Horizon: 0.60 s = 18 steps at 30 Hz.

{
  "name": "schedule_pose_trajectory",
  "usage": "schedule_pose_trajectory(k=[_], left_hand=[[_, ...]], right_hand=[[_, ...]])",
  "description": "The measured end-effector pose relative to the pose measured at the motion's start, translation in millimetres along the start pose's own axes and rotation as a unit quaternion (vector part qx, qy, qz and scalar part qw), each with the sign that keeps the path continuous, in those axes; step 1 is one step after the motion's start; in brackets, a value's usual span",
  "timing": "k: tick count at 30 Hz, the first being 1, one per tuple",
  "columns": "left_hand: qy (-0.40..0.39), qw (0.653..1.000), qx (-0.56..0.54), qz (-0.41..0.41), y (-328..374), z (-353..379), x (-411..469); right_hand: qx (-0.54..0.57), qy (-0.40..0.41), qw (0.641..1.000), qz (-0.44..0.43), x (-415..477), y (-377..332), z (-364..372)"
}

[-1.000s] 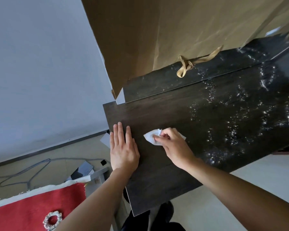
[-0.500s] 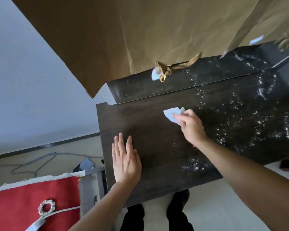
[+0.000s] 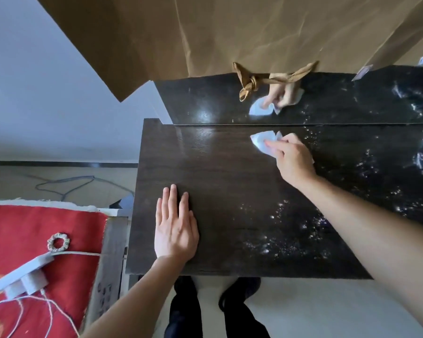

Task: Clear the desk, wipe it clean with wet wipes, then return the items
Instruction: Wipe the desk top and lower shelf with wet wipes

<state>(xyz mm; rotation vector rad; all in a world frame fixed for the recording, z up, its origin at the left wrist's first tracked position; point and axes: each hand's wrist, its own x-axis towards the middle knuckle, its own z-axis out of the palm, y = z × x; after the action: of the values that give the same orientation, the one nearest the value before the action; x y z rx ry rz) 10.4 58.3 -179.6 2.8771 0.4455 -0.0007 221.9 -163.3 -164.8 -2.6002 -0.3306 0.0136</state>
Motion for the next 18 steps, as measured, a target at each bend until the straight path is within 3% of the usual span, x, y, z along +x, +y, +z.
schedule_pose_trajectory(k=[3,8,10,12,15,18], left_hand=[[0.001,1.0,0.006,-0.005,0,0,0],[-0.003,1.0,0.013,-0.006,1,-1,0],[-0.003,1.0,0.009,-0.006,2,-2,-1],[0.001,1.0,0.008,-0.004,2,-2,-1],[0.01,1.0,0.002,-0.004,2,-1,-1],[0.012,1.0,-0.01,0.001,1,-1,-2]], right_hand=[[0.017,0.007,1.0,0.001,-13,-17,17],[0.103,-0.168,0.958,-0.207,-151,-51,16],[0.099,-0.209,0.938,-0.259,-157,-37,4],[0.068,-0.164,0.955,-0.236,-122,-22,3],[0.053,-0.06,0.989,-0.126,-78,-20,14],[0.052,-0.08,0.982,-0.165,-132,-52,31]])
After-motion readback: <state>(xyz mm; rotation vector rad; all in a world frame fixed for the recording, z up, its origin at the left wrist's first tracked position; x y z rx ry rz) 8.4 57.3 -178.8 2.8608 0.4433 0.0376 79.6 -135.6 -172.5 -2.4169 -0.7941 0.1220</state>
